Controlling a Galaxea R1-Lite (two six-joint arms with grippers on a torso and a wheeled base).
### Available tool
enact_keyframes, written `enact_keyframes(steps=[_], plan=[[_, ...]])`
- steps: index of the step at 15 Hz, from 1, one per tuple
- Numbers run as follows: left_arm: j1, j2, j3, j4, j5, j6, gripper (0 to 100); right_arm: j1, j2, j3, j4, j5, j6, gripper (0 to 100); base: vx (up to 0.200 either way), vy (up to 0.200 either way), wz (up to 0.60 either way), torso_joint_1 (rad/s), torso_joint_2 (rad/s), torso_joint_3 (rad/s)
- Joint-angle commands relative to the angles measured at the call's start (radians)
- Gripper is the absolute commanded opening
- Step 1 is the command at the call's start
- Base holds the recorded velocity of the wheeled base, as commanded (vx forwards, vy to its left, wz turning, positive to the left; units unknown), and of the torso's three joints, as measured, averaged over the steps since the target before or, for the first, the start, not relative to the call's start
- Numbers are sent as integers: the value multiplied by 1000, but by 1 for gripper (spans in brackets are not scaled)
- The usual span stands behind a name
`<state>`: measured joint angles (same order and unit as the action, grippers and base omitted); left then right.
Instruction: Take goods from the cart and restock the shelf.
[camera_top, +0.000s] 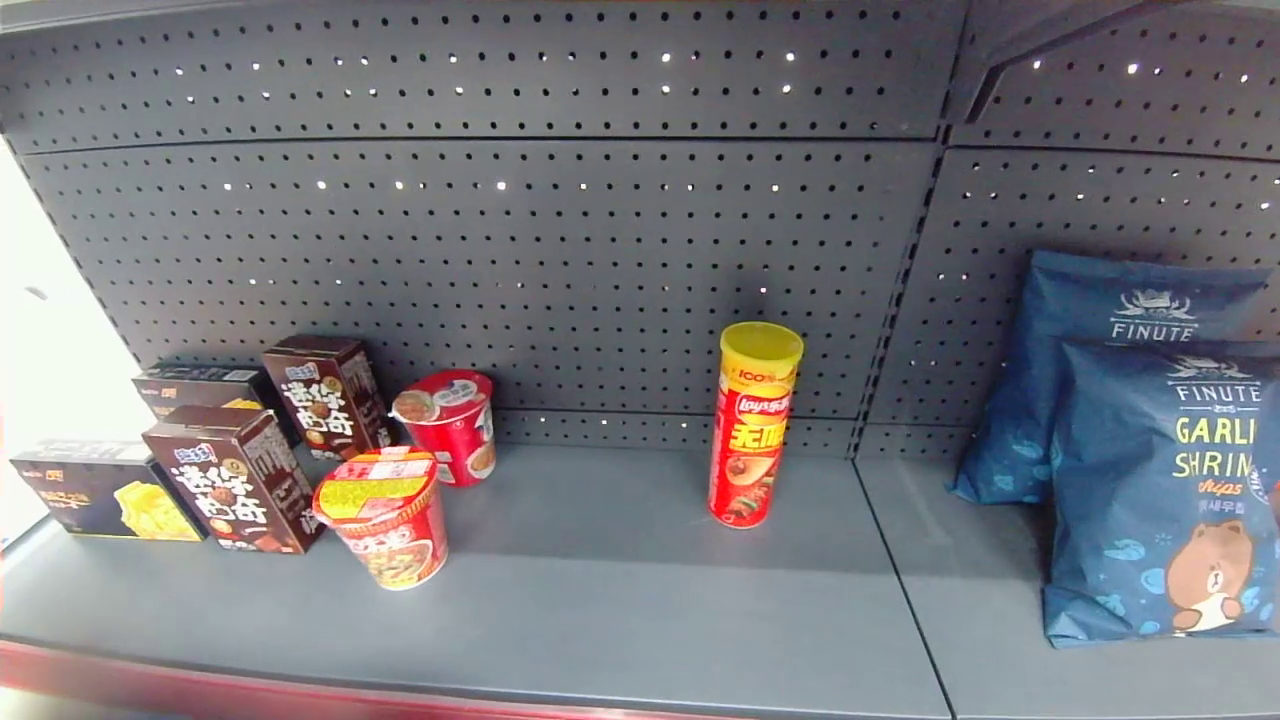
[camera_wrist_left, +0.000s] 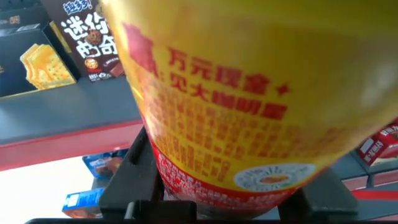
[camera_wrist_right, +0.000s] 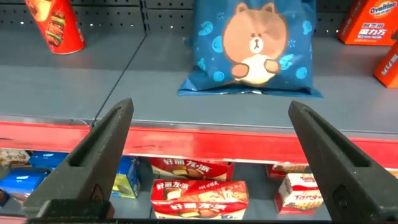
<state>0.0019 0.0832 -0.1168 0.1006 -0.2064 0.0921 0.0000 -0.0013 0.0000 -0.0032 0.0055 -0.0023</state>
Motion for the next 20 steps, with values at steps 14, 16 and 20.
enact_keyframes(steps=[14, 16, 20], plan=[[9, 0, -50, -2, 47, -25, 0, 146, 503, -408, -1, 208, -99, 100, 0, 0, 0, 0, 0, 0], [7, -2, -60, -2, 50, -25, 0, 206, 593, -411, -15, 231, -113, 100, 0, 0, 0, 0, 0, 0], [16, 9, -83, -2, 87, -20, 0, 462, 866, -428, -291, 258, 122, 100, 0, 0, 0, 0, 0, 0]])
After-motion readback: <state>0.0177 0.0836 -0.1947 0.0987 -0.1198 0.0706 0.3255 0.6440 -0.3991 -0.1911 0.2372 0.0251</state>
